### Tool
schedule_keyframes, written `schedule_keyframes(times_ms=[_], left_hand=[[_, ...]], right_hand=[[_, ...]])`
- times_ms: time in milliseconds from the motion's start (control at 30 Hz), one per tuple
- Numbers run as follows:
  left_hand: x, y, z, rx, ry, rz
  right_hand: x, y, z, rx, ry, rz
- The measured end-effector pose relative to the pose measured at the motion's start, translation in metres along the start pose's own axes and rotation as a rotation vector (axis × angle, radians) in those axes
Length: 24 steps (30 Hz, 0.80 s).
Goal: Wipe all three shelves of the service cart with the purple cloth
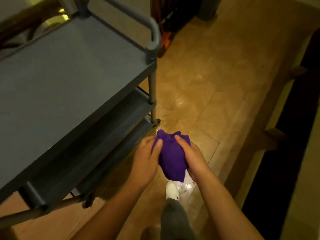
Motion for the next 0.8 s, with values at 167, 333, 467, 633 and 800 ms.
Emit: schedule_keyframes(times_ms=[167, 333, 467, 633, 800], left_hand=[[0.024, -0.099, 0.022, -0.314, -0.08, -0.097], [0.056, -0.2, 0.014, -0.341, 0.037, -0.243], [0.088, -0.267, 0.003, -0.309, 0.161, -0.346], [0.149, -0.332, 0.029, -0.358, 0.07, -0.454], [0.218, -0.337, 0.124, -0.671, -0.184, -0.437]], right_hand=[[-0.019, 0.082, 0.02, -0.281, 0.054, 0.033], [-0.019, 0.178, 0.05, -0.44, 0.032, 0.133], [0.002, 0.243, 0.045, -0.145, 0.041, 0.308], [0.037, 0.282, 0.024, 0.156, 0.351, 0.251], [0.088, 0.325, 0.031, -0.149, 0.542, 0.129]])
Point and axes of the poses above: each hand's wrist, its own x-axis towards the middle knuckle, its own z-axis out of the back of the hand, y = z × x, the point moved 5 cm from there along x, towards the middle knuckle, and after that the axes turned 12 degrees about y, right-handed, at the moved point
